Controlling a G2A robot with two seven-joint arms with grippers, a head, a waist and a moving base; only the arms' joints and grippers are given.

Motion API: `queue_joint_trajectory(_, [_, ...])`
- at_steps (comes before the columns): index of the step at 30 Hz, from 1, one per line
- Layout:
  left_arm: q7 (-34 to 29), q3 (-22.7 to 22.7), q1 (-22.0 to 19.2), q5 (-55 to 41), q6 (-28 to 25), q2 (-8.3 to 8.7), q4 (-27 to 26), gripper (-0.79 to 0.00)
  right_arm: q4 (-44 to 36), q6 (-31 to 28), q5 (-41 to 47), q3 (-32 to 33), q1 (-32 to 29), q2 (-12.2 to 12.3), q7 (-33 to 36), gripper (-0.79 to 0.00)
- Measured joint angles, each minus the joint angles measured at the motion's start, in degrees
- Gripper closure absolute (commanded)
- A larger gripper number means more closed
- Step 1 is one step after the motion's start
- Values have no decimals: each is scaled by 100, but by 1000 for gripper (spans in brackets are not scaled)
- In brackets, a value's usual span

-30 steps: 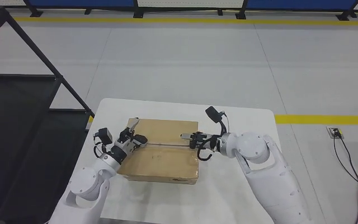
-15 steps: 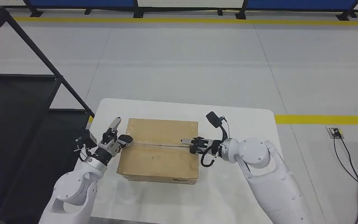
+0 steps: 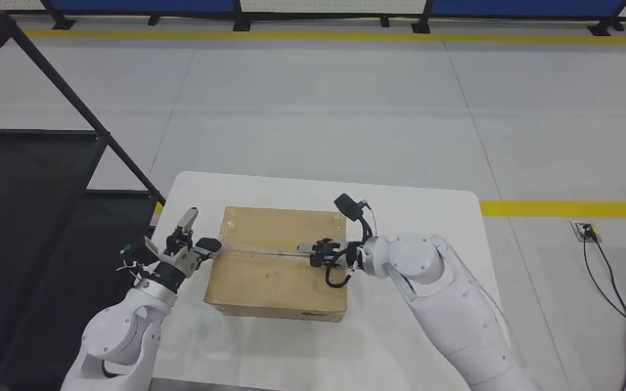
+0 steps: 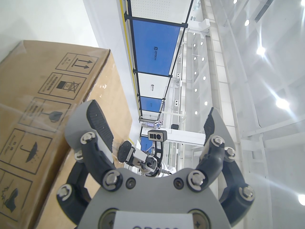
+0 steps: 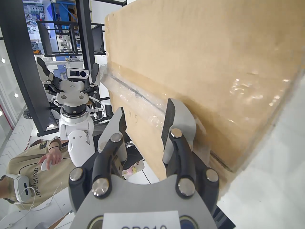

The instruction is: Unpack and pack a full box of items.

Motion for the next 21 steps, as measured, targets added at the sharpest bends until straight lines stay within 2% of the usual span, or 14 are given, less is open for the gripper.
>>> queue_joint_trajectory(13, [-66, -103, 113, -105, -63, 8, -2, -785, 297, 263, -72, -787, 503, -251, -375, -388])
queue_joint_trajectory(21, [-97, -167, 177, -149, -101, 13, -2, -785, 685, 172, 105, -1154, 785, -447, -639, -382])
